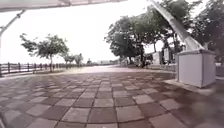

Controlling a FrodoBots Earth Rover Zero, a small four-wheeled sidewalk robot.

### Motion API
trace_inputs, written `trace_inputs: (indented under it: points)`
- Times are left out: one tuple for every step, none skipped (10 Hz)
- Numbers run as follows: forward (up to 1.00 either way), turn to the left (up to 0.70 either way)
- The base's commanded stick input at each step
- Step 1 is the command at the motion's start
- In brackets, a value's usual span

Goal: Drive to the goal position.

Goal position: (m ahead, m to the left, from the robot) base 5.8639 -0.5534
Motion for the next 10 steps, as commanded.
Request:
trace_inputs:
  points:
    - [1.0, 0.0]
    - [1.0, 0.0]
    - [1.0, 0.0]
    - [1.0, 0.0]
    - [1.0, 0.0]
    - [1.0, 0.0]
    - [1.0, 0.0]
    - [1.0, 0.0]
    - [1.0, 0.0]
    - [1.0, 0.0]
